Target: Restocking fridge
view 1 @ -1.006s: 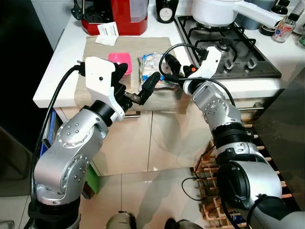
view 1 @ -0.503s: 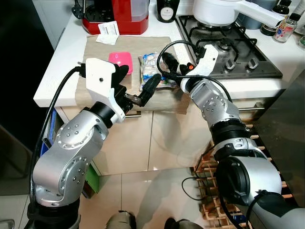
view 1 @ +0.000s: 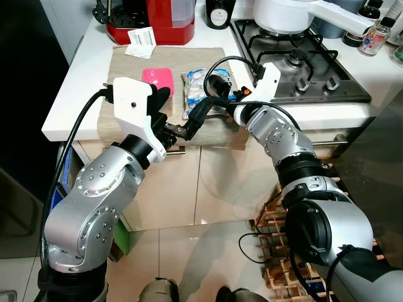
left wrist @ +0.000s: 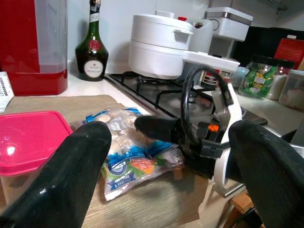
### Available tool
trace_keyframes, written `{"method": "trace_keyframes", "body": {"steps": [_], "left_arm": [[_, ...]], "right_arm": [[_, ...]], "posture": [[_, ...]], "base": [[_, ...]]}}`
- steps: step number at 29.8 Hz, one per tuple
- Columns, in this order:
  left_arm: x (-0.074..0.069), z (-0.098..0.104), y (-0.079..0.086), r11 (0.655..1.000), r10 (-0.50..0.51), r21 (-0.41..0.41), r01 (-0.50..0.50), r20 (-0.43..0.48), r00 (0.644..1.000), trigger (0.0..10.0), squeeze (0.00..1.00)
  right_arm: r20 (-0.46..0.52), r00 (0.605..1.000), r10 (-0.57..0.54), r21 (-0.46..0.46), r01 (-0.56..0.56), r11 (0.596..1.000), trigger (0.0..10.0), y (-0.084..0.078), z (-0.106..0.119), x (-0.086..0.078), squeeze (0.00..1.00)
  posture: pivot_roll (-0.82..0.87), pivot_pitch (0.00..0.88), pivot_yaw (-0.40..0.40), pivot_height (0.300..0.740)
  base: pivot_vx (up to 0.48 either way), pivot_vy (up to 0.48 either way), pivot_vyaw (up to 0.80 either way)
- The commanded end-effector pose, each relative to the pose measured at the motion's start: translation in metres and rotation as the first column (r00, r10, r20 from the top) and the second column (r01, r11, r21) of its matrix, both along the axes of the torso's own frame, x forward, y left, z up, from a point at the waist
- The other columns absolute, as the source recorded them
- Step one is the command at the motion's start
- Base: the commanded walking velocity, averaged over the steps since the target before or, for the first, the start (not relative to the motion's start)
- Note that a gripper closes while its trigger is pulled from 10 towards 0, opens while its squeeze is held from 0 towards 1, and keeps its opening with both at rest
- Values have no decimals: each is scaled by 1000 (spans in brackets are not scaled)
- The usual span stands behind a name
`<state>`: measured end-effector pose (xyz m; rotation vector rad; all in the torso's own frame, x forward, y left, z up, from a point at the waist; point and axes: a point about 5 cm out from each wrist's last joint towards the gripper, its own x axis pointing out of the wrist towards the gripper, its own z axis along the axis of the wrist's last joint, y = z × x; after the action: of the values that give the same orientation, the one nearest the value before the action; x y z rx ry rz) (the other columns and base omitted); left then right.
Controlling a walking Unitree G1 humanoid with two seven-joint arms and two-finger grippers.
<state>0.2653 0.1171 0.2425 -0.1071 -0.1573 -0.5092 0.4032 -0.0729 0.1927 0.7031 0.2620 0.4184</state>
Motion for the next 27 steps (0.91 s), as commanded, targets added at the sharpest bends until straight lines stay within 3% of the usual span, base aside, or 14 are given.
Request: {"method": "trace_keyframes", "body": {"steps": [1,5,6,7,8,9,10,27], "left_arm": [[0,2,-1,1000,-6,-2,6,-2,1000,10000,0],[1,3,0,1000,-4,-5,4,-4,1000,10000,0],[2,4,0,1000,-3,-11,3,-7,1000,10000,0],[2,4,0,1000,-3,-12,3,-7,1000,10000,0],[2,4,0,1000,-3,-13,3,-7,1000,10000,0],[2,4,0,1000,-4,-13,4,-8,1000,10000,0],[3,4,0,1000,-4,-13,4,-8,1000,10000,0],[4,6,0,1000,-4,-30,3,-26,1000,10000,0]], "right_arm": [[-19,1000,10,11,-10,1000,10000,1,2,1,0],[-53,999,3,8,-2,1000,9765,2,-4,0,0],[-62,998,12,19,-11,1000,1804,3,-5,-1,0],[-64,998,24,23,-22,999,235,4,-5,-1,0],[-65,997,32,25,-30,999,235,5,-5,-1,0],[-63,997,40,27,-38,999,1647,6,-5,-2,0],[-63,997,44,29,-42,999,0,7,-5,-2,0],[-89,993,75,95,-66,993,0,16,-8,-4,0]], "posture": [[127,108,-47,740],[127,110,-46,740],[127,110,-46,740],[127,111,-44,740],[127,111,-44,740],[126,112,-42,740],[126,112,-42,740],[129,128,-39,740]], "base": [[0,0,0],[0,0,0],[0,0,0],[0,0,0],[0,0,0],[0,0,0],[0,0,0],[0,0,0]]}}
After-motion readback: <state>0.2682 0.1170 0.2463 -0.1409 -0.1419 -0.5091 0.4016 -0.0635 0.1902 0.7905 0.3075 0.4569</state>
